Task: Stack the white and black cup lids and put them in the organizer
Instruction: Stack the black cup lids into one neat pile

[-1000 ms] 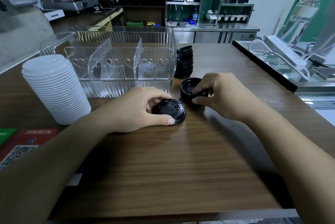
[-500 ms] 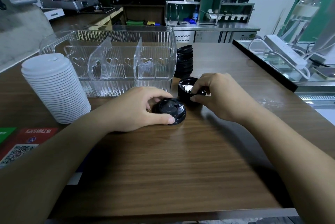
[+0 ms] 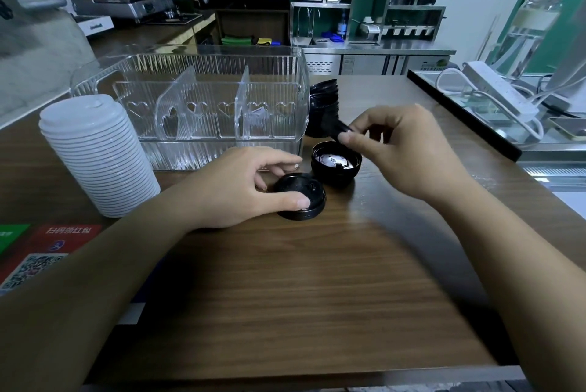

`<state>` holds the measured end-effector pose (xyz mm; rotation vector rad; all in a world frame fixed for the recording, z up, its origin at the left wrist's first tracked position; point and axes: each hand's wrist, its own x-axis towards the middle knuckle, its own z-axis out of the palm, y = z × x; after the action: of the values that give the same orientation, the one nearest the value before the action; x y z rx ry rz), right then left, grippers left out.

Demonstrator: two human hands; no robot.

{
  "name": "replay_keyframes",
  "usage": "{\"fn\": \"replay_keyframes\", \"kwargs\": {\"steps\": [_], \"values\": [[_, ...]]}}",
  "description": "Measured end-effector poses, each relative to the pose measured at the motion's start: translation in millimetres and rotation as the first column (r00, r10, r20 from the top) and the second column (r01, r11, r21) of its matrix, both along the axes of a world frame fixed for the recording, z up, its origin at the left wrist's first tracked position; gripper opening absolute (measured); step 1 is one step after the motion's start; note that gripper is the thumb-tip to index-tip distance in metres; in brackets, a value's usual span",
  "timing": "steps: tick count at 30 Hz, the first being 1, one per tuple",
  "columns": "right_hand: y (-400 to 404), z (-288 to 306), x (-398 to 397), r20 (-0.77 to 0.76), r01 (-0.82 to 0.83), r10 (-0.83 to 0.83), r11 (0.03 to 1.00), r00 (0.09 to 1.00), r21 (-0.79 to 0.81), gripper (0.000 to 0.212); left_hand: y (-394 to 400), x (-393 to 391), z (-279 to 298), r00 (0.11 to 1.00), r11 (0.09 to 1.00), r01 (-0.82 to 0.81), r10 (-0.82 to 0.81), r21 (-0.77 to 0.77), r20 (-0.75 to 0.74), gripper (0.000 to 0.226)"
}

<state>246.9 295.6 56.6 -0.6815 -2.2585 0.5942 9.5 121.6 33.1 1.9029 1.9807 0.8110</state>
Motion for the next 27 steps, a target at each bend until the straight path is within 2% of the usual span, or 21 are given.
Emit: {"fn": "replay_keyframes", "kwargs": {"steps": [5, 8, 11, 15, 17, 22, 27], "values": [[-5, 8, 1, -0.115, -0.037, 0.017, 0.984, 0.993, -0.173, 0.029, -1, 3, -1, 0.997, 0.983, -0.033, 0.019, 0.180, 0.079, 0.055], [-8, 8, 0, -0.133, -0.089, 0.053, 0.955, 0.990, -0.285, 0.035, -1, 6, 0, 0.994, 0.962, -0.065, 0.039, 0.264, 0.100, 0.057], [-8, 10, -2, -0.230, -0.199, 0.108, 0.883, 0.967, -0.424, 0.041, -1, 4, 2, 0.992, 0.940, -0.086, 0.051, 0.331, 0.114, 0.069], [-13, 13, -3, -0.317, -0.313, 0.151, 0.770, 0.936, -0.556, 0.030, 0, 6, 2, 0.989, 0.934, -0.049, -0.003, 0.353, 0.147, 0.097], [-16, 12, -4, -0.331, -0.362, 0.185, 0.694, 0.925, -0.623, 0.031, 0, 8, 3, 0.985, 0.936, -0.028, -0.034, 0.351, 0.170, 0.105], [-20, 10, -6, -0.363, -0.464, 0.290, 0.507, 0.886, -0.727, 0.026, 0, 13, 4, 0.977, 0.925, 0.028, -0.106, 0.379, 0.186, 0.096], [-21, 8, -6, -0.361, -0.469, 0.304, 0.475, 0.882, -0.745, 0.023, 1, 13, 2, 0.968, 0.916, 0.030, -0.127, 0.401, 0.218, 0.089]]}}
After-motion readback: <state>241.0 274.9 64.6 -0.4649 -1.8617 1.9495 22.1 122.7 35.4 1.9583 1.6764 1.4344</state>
